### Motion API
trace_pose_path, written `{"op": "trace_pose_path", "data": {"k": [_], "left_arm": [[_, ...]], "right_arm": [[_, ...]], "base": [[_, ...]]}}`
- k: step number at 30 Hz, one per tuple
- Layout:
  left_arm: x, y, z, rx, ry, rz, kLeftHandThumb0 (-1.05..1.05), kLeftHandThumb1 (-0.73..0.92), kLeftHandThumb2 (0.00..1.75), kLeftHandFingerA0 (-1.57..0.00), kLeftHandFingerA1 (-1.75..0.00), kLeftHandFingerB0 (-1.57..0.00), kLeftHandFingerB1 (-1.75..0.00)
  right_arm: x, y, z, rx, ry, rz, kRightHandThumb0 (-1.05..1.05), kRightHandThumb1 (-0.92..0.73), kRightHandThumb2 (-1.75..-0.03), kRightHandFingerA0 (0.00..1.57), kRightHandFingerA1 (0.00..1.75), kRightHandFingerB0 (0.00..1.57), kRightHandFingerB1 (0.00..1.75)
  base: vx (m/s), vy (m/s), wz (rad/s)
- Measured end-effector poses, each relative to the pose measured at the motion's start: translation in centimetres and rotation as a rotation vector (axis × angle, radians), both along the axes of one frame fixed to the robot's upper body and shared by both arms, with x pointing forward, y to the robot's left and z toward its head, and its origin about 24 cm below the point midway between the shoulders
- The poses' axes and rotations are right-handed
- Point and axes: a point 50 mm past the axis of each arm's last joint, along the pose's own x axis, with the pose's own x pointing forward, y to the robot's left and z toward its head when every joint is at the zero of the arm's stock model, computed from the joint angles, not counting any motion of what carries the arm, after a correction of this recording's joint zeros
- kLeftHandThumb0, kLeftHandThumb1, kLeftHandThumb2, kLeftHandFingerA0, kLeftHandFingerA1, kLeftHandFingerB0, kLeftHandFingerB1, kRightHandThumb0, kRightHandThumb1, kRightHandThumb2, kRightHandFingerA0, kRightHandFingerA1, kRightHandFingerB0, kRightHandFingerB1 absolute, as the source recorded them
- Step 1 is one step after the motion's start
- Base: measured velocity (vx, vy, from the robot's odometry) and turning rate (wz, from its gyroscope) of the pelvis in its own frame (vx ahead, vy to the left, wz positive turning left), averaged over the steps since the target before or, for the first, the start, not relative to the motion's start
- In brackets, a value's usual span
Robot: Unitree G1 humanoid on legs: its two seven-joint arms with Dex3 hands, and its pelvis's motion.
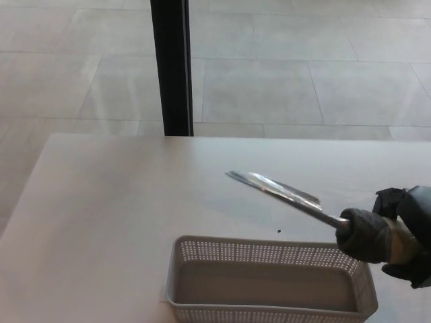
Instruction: A garden tool is kept on the righthand side and a container is kept on the lefthand side on a desk infront of the robot. the robot uses its right hand to pick up the garden tool and makes a scooping motion inside the container
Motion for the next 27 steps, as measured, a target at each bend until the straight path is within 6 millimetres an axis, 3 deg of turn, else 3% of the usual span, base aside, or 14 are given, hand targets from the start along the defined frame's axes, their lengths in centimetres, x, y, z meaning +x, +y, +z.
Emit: {"op": "trace_pose_path", "data": {"k": [3, 5, 6, 10, 11, 14, 15, 16, 17, 20, 22, 23, 24, 27], "left_arm": [[-0.2, 0.0, 0.0, 0.000, 0.005, 0.002, -0.50, -0.10, 1.07, -1.06, -1.03, -0.90, -0.95], [-0.2, 0.0, 0.0, 0.001, 0.005, 0.004, -0.52, -0.10, 1.09, -1.03, -1.04, -0.88, -0.95], [-0.3, 0.0, 0.0, 0.002, 0.006, 0.005, -0.52, -0.10, 1.10, -0.97, -1.03, -0.87, -0.95], [-0.5, 0.0, 0.0, 0.002, 0.011, 0.007, -0.49, -0.05, 1.07, -0.86, -1.00, -0.81, -0.92], [-0.6, 0.0, 0.0, 0.003, 0.013, 0.009, -0.52, -0.05, 1.06, -0.88, -1.00, -0.82, -0.92], [-0.9, 0.1, 0.0, 0.005, 0.019, 0.014, -0.51, -0.06, 1.06, -0.92, -1.01, -0.84, -0.92], [-1.0, 0.1, 0.0, 0.005, 0.020, 0.016, -0.54, -0.04, 1.06, -0.89, -1.00, -0.81, -0.92], [-1.0, 0.1, -0.1, 0.006, 0.022, 0.017, -0.54, -0.04, 1.06, -0.89, -1.00, -0.81, -0.92], [-1.1, 0.1, -0.1, 0.006, 0.023, 0.017, -0.54, -0.03, 1.07, -0.89, -1.00, -0.81, -0.92], [-1.3, 0.1, -0.1, 0.008, 0.027, 0.019, -0.53, -0.05, 1.07, -0.90, -1.02, -0.82, -0.92], [-1.4, 0.1, -0.1, 0.009, 0.030, 0.021, -0.53, -0.05, 1.07, -0.90, -1.02, -0.82, -0.92], [-1.5, 0.1, -0.1, 0.011, 0.031, 0.022, -0.55, -0.03, 1.10, -0.86, -1.01, -0.81, -0.92], [-1.6, 0.1, -0.1, 0.012, 0.034, 0.023, -0.55, -0.03, 1.09, -0.89, -1.02, -0.82, -0.92], [-1.8, 0.1, -0.1, 0.014, 0.038, 0.024, -0.55, -0.04, 1.03, -0.90, -1.00, -0.85, -0.91]], "right_arm": [[0.2, -1.3, 0.5, 0.035, -0.028, -0.032, -0.25, -0.50, -1.05, 0.90, 1.75, 0.83, 1.51], [0.3, -2.3, 0.9, 0.048, -0.047, -0.054, -0.22, -0.53, -1.02, 1.01, 1.70, 0.88, 1.39], [0.4, -2.8, 1.0, 0.055, -0.056, -0.065, -0.26, -0.52, -1.01, 0.91, 1.72, 0.87, 1.41], [0.6, -5.6, 1.7, 0.073, -0.092, -0.129, -0.29, -0.53, -0.95, 0.92, 1.75, 0.81, 1.57], [0.6, -6.4, 1.8, 0.075, -0.098, -0.148, -0.32, -0.57, -0.92, 0.94, 1.74, 0.82, 1.37], [0.6, -8.6, 1.7, 0.074, -0.102, -0.201, -0.32, -0.57, -0.98, 0.96, 1.71, 0.90, 1.35], [0.5, -9.1, 1.6, 0.075, -0.098, -0.215, -0.37, -0.54, -1.09, 1.21, 1.33, 0.98, 1.16], [0.5, -9.7, 1.4, 0.072, -0.092, -0.233, -0.37, -0.54, -1.09, 1.21, 1.33, 0.98, 1.16], [0.4, -10.3, 1.1, 0.069, -0.083, -0.248, -0.32, -0.62, -0.93, 0.94, 1.75, 0.85, 1.36], [0.3, -11.4, 0.2, 0.063, -0.056, -0.286, -0.29, -0.55, -0.92, 1.13, 1.69, 0.82, 1.36], [0.3, -12.1, -0.4, 0.054, -0.034, -0.308, -0.29, -0.55, -0.92, 1.13, 1.69, 0.82, 1.36], [0.3, -12.3, -0.8, 0.047, -0.019, -0.318, -0.34, -0.54, -0.89, 1.14, 1.54, 0.92, 1.05], [0.3, -12.5, -1.3, 0.034, 0.002, -0.328, -0.31, -0.67, -0.75, 0.92, 1.68, 0.85, 1.01], [0.5, -12.4, -2.8, -0.020, 0.079, -0.337, -0.33, -0.64, -0.73, 0.91, 1.61, 0.81, 0.85]], "base": [[0.00, 0.000, 0.00], [0.00, 0.000, 0.00], [0.00, 0.000, 0.00], [0.00, 0.000, 0.00], [0.00, 0.000, 0.00], [0.00, 0.000, 0.00], [0.00, 0.000, 0.00], [0.00, 0.000, 0.00], [0.00, 0.000, 0.00], [0.00, 0.000, 0.00], [0.00, 0.000, 0.00], [0.00, 0.000, 0.00], [0.00, 0.000, 0.00], [0.00, 0.000, 0.00]]}}
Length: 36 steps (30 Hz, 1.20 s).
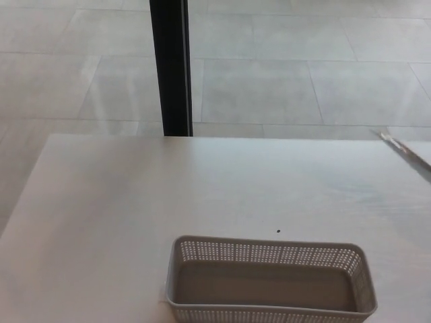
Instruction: A garden tool is kept on the righthand side and a container is kept on the lefthand side on a desk infront of the robot. the robot uses its right hand to pick up the garden tool and makes a scooping motion inside the container
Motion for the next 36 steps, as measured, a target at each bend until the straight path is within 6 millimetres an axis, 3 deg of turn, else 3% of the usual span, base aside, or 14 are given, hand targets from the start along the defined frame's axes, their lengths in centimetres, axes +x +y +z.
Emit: {"op": "trace_pose_path", "data": {"k": [8, 11, 15, 17, 23, 25, 26, 29, 30, 31, 32, 33, 34, 36], "left_arm": [[0.3, 0.0, 0.0, 0.005, -0.008, 0.000, -0.54, -0.05, 1.04, -0.94, -0.99, -0.85, -0.91], [0.3, 0.0, 0.0, 0.006, -0.009, 0.000, -0.52, -0.05, 1.04, -0.94, -1.00, -0.85, -0.92], [0.5, 0.0, 0.0, 0.007, -0.013, -0.001, -0.54, -0.07, 1.05, -0.94, -1.01, -0.86, -0.93], [0.5, 0.0, 0.0, 0.007, -0.013, -0.001, -0.46, -0.10, 1.02, -0.94, -1.01, -0.88, -0.92], [0.5, -0.1, 0.0, 0.004, -0.017, 0.004, -0.53, -0.04, 1.02, -0.88, -1.00, -0.82, -0.91], [0.5, -0.1, -0.1, 0.003, -0.019, 0.005, -0.44, -0.10, 1.04, -0.94, -1.02, -0.85, -0.93], [0.6, -0.1, -0.1, 0.001, -0.022, 0.006, -0.47, -0.06, 1.06, -0.91, -1.01, -0.83, -0.92], [0.7, -0.2, -0.1, -0.001, -0.026, 0.006, -0.48, -0.07, 1.07, -0.91, -1.02, -0.83, -0.92], [0.8, -0.3, -0.2, -0.002, -0.027, 0.007, -0.53, -0.08, 1.01, -0.92, -1.01, -0.86, -0.92], [0.8, -0.3, -0.2, -0.004, -0.029, 0.007, -0.53, -0.08, 1.01, -0.92, -1.01, -0.86, -0.92], [0.8, -0.3, -0.2, -0.005, -0.030, 0.008, -0.57, -0.07, 1.04, -0.95, -1.01, -0.87, -0.93], [0.9, -0.4, -0.2, -0.005, -0.031, 0.008, -0.57, -0.06, 1.04, -0.91, -1.01, -0.86, -0.92], [0.8, -0.4, -0.2, -0.006, -0.031, 0.008, -0.55, -0.08, 1.06, -0.90, -1.02, -0.87, -0.92], [0.9, -0.4, -0.2, -0.008, -0.032, 0.007, -0.57, -0.06, 1.06, -0.87, -1.02, -0.83, -0.92]], "right_arm": [[0.4, 1.7, -3.0, -0.068, 0.155, 0.004, -0.40, -0.71, -0.64, 0.84, 1.43, 0.49, 0.51], [0.8, 2.3, -3.1, -0.105, 0.182, 0.011, -0.45, -0.74, -0.67, 0.88, 1.41, 0.65, 0.64], [1.0, 2.9, -3.3, -0.142, 0.213, 0.007, -0.41, -0.77, -0.68, 0.82, 1.43, 0.62, 0.66], [1.1, 3.1, -3.3, -0.149, 0.222, 0.001, -0.44, -0.77, -0.69, 0.82, 1.43, 0.46, 0.57], [1.8, 3.8, -3.0, -0.152, 0.277, -0.020, -0.54, -0.77, -0.63, 0.90, 0.86, 0.76, 0.65], [2.0, 4.0, -2.9, -0.149, 0.291, -0.025, -0.61, -0.78, -0.63, 0.70, 0.64, 0.35, 0.45], [2.1, 4.1, -2.8, -0.144, 0.299, -0.026, -0.69, -0.60, -0.93, 0.40, 0.62, 0.17, 0.47], [2.0, 4.4, -2.7, -0.114, 0.314, -0.016, -0.71, -0.57, -0.92, 0.27, 0.57, 0.13, 0.44], [1.9, 4.5, -2.7, -0.103, 0.317, -0.012, -0.83, -0.74, -0.64, 0.05, 0.51, 0.06, 0.29], [1.7, 4.7, -2.7, -0.091, 0.322, -0.005, -0.83, -0.74, -0.64, 0.05, 0.51, 0.06, 0.29], [1.5, 4.9, -2.9, -0.080, 0.331, 0.004, -0.96, -0.65, -1.01, 0.00, 0.24, 0.05, 0.11], [1.4, 5.0, -2.9, -0.071, 0.336, 0.011, -1.01, -0.68, -1.04, 0.00, 0.21, 0.00, 0.08], [1.1, 5.2, -2.9, -0.062, 0.342, 0.022, -0.96, -0.82, -0.65, 0.00, 0.00, 0.00, 0.00], [0.6, 5.6, -2.9, -0.048, 0.351, 0.049, -0.99, -0.84, -0.65, 0.00, 0.00, 0.00, 0.00]], "base": [[0.00, 0.000, 0.00], [0.00, 0.000, 0.00], [0.00, 0.000, 0.00], [0.00, 0.000, 0.00], [0.00, 0.000, 0.00], [0.00, 0.000, 0.00], [0.00, 0.000, 0.00], [0.00, 0.000, 0.00], [0.00, 0.000, 0.00], [0.00, 0.000, 0.00], [0.00, 0.000, 0.00], [0.00, 0.000, 0.00], [0.00, 0.000, 0.00], [0.00, 0.000, 0.00]]}}
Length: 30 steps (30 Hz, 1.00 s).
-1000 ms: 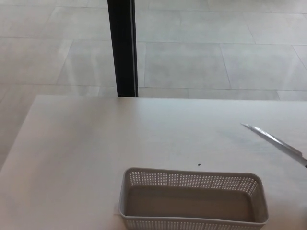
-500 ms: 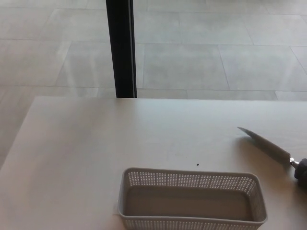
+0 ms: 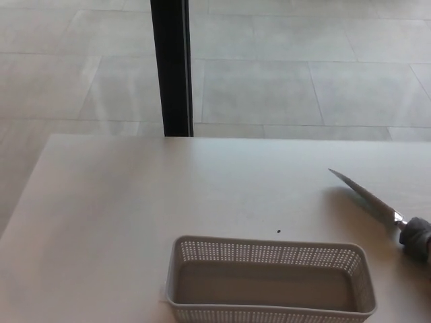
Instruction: A garden tool is kept on the righthand side and a container is kept on the lefthand side on a desk infront of the robot. the robot uses its right hand to pick up the garden tool and makes a scooping motion inside the container
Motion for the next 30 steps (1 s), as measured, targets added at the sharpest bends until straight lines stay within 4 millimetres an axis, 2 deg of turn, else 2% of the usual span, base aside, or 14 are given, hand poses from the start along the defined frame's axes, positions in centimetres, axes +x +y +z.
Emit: {"op": "trace_pose_path", "data": {"k": [1, 5, 6, 7, 8, 9, 10, 11, 12, 16, 17, 26, 27, 30], "left_arm": [[0.1, 0.0, 0.0, 0.000, -0.001, -0.001, -0.57, -0.06, 1.06, -0.87, -1.02, -0.82, -0.92], [0.1, 0.0, 0.0, -0.001, -0.003, -0.003, -0.58, -0.06, 1.05, -0.85, -1.02, -0.82, -0.92], [0.2, 0.0, 0.0, -0.001, -0.004, -0.003, -0.57, -0.07, 1.04, -0.97, -1.01, -0.88, -0.93], [0.2, 0.0, 0.0, -0.001, -0.005, -0.003, -0.57, -0.07, 1.04, -0.97, -1.01, -0.88, -0.93], [0.2, 0.0, 0.0, -0.001, -0.006, -0.003, -0.55, -0.08, 1.05, -0.97, -1.01, -0.87, -0.93], [0.2, 0.0, 0.0, -0.001, -0.006, -0.003, -0.57, -0.07, 1.06, -0.95, -1.01, -0.87, -0.93], [0.2, 0.0, 0.0, -0.001, -0.005, -0.003, -0.56, -0.06, 1.06, -0.92, -1.01, -0.85, -0.92], [0.2, 0.0, 0.0, -0.001, -0.005, -0.003, -0.56, -0.06, 1.06, -0.92, -1.01, -0.85, -0.92], [0.2, 0.0, 0.0, -0.001, -0.005, -0.003, -0.52, -0.06, 1.06, -0.91, -1.00, -0.84, -0.92], [0.2, 0.0, 0.0, -0.001, -0.006, -0.004, -0.48, -0.09, 1.07, -0.94, -1.00, -0.88, -0.91], [0.2, 0.0, 0.0, -0.001, -0.005, -0.004, -0.47, -0.10, 1.13, -0.94, -1.02, -0.86, -0.94], [0.3, -0.1, -0.1, -0.004, -0.006, -0.004, -0.53, -0.10, 1.07, -0.89, -1.03, -0.86, -0.94], [0.3, -0.1, -0.1, -0.004, -0.006, -0.004, -0.51, -0.11, 1.07, -0.90, -1.03, -0.87, -0.93], [0.3, -0.2, -0.1, -0.005, -0.006, -0.004, -0.43, -0.11, 1.18, -0.93, -1.02, -0.85, -0.93]], "right_arm": [[-0.2, 0.2, 0.1, 0.008, 0.004, 0.013, -1.01, -0.73, -0.89, 0.00, 0.00, 0.00, 0.00], [-1.1, 0.7, 0.5, 0.026, 0.020, 0.054, -1.04, -0.75, -0.91, 0.00, 0.00, 0.00, 0.00], [-1.5, 0.8, 0.6, 0.035, 0.026, 0.068, -1.04, -0.75, -0.93, 0.00, 0.00, 0.00, 0.00], [-1.9, 0.9, 0.7, 0.041, 0.029, 0.077, -1.04, -0.75, -0.93, 0.00, 0.00, 0.00, 0.00], [-2.3, 0.8, 0.9, 0.047, 0.032, 0.084, -1.05, -0.89, -0.67, 0.00, 0.00, 0.00, 0.00], [-2.7, 0.7, 1.2, 0.052, 0.031, 0.088, -1.04, -0.89, -0.67, 0.00, 0.00, 0.00, 0.00], [-3.3, 0.4, 1.5, 0.061, 0.030, 0.088, -1.01, -0.71, -0.94, 0.00, 0.00, 0.00, 0.00], [-3.8, 0.1, 1.8, 0.068, 0.028, 0.084, -1.01, -0.71, -0.94, 0.00, 0.00, 0.00, 0.00], [-4.3, -0.3, 2.3, 0.075, 0.022, 0.080, -1.04, -0.87, -0.67, 0.00, 0.00, 0.00, 0.00], [-6.2, -2.3, 4.0, 0.100, -0.013, 0.028, -1.00, -0.88, -0.66, 0.00, 0.00, 0.00, 0.03], [-6.4, -2.6, 4.2, 0.103, -0.019, 0.017, -1.04, -0.69, -1.13, 0.00, 0.15, 0.00, 0.00], [-10.4, -7.9, 6.3, 0.142, -0.114, -0.199, -1.02, -0.71, -1.11, 0.00, 0.13, 0.01, 0.02], [-10.9, -8.6, 6.6, 0.146, -0.132, -0.229, -0.95, -0.69, -1.09, 0.03, 0.21, 0.09, 0.12], [-12.2, -10.5, 7.1, 0.164, -0.180, -0.314, -1.00, -0.70, -1.07, 0.00, 0.18, 0.08, 0.15]], "base": [[0.00, 0.000, 0.00], [0.00, 0.000, 0.00], [0.00, 0.000, 0.00], [0.00, 0.000, 0.00], [0.00, 0.000, 0.00], [0.00, 0.000, 0.00], [0.00, 0.000, 0.00], [0.00, 0.000, 0.00], [0.00, 0.000, 0.00], [0.00, 0.000, 0.00], [0.00, 0.000, 0.00], [0.00, 0.000, 0.00], [0.00, 0.000, 0.00], [0.00, 0.000, 0.00]]}}
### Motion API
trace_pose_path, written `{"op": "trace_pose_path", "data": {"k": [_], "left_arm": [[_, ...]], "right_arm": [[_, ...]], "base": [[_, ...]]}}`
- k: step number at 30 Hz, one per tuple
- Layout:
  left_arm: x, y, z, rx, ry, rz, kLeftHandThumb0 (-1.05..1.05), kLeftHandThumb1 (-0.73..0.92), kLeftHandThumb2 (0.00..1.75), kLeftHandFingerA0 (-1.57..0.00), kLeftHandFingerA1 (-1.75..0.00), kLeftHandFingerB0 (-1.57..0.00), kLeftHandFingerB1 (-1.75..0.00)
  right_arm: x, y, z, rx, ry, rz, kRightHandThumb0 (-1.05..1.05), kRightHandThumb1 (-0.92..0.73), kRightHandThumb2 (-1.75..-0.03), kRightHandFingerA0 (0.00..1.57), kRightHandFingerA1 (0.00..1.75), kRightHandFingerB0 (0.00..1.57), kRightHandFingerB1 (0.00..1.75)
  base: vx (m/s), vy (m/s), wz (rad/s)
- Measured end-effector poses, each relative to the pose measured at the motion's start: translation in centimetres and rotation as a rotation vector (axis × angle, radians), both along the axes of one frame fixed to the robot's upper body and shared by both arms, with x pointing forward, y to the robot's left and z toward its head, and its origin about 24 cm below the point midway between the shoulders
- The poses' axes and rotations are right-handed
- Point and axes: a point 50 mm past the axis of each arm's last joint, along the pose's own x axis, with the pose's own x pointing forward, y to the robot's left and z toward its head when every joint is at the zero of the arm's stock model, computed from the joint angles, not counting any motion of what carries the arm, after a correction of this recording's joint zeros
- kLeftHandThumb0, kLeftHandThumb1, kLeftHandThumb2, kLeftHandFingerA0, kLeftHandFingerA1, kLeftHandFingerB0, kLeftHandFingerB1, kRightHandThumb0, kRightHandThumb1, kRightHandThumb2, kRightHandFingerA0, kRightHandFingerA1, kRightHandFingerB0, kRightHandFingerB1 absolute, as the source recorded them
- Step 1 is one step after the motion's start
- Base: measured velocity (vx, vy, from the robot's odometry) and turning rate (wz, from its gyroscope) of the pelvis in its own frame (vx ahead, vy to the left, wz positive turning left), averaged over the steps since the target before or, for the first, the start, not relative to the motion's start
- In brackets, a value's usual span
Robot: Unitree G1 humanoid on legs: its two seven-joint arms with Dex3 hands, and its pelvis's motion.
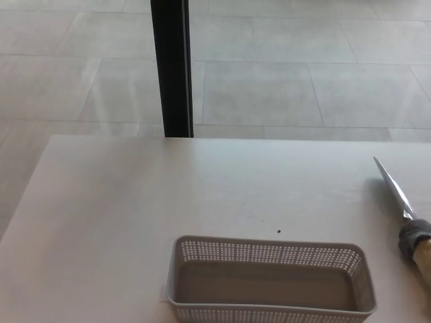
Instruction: A garden tool is kept on the righthand side and a container is kept on the lefthand side on a desk infront of the robot. the robot uses its right hand to pick up the garden tool and makes a scooping motion inside the container
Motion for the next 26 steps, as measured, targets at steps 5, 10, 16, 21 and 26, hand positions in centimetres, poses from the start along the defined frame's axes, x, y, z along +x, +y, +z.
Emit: {"op": "trace_pose_path", "data": {"k": [5, 10, 16, 21, 26], "left_arm": [[0.0, 0.0, 0.0, -0.001, 0.001, 0.000, -0.50, -0.12, 1.07, -0.94, -1.02, -0.87, -0.94], [0.0, 0.0, 0.0, -0.001, 0.001, 0.001, -0.49, -0.11, 1.10, -0.92, -1.03, -0.85, -0.94], [0.0, -0.1, 0.0, -0.002, 0.000, 0.000, -0.52, -0.08, 1.10, -0.89, -1.02, -0.83, -0.93], [-0.1, -0.1, 0.0, -0.002, 0.002, 0.001, -0.51, -0.07, 1.09, -0.93, -1.03, -0.83, -0.94], [-0.1, 0.0, 0.0, -0.002, 0.003, 0.001, -0.47, -0.12, 1.08, -0.93, -1.03, -0.86, -0.94]], "right_arm": [[-2.6, -3.2, -0.3, 0.068, -0.074, -0.161, -0.75, -0.60, -0.96, 0.03, 0.39, 0.09, 0.38], [-5.6, -6.0, -2.0, 0.178, -0.138, -0.326, -0.64, -0.75, -0.64, 0.03, 0.35, 0.12, 0.27], [-9.0, -7.6, -5.9, 0.335, -0.179, -0.506, -0.58, -0.71, -0.63, 0.05, 0.33, 0.12, 0.25], [-12.0, -7.2, -10.9, 0.495, -0.177, -0.667, -0.61, -0.72, -0.62, 0.24, 0.63, 0.13, 0.27], [-15.2, -4.7, -16.6, 0.652, -0.132, -0.834, -0.69, -0.54, -0.88, 0.13, 0.54, 0.06, 0.40]], "base": [[0.00, 0.000, 0.00], [0.00, 0.000, 0.00], [0.00, 0.000, 0.00], [0.00, 0.000, 0.00], [0.00, 0.000, 0.00]]}}
